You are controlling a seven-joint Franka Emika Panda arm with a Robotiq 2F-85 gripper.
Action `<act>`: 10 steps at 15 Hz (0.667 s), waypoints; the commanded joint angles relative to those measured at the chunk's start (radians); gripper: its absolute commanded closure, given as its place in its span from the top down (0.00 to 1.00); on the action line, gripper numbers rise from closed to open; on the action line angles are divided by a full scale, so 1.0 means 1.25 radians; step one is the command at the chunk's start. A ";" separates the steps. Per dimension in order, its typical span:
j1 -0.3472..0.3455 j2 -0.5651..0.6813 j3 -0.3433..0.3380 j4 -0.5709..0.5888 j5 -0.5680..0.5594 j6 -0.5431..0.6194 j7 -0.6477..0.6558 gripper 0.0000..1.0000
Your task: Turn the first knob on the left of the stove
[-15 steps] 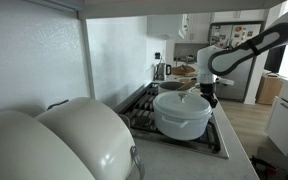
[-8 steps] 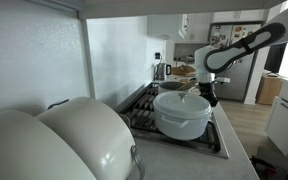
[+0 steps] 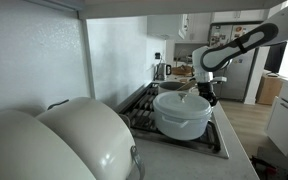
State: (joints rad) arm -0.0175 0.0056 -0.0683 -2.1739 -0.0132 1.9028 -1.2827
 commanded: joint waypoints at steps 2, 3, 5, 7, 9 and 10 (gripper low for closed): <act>-0.016 0.018 0.002 0.003 0.000 -0.087 -0.062 0.05; -0.017 0.020 0.002 0.007 0.001 -0.097 -0.090 0.05; -0.018 0.027 0.002 0.013 -0.006 -0.108 -0.115 0.05; -0.019 0.034 0.002 0.022 -0.009 -0.120 -0.143 0.05; -0.021 0.040 0.003 0.031 -0.007 -0.134 -0.179 0.05; -0.021 0.044 0.003 0.036 -0.011 -0.142 -0.190 0.05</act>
State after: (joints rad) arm -0.0194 0.0480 -0.0677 -2.1174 -0.0132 1.8386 -1.4475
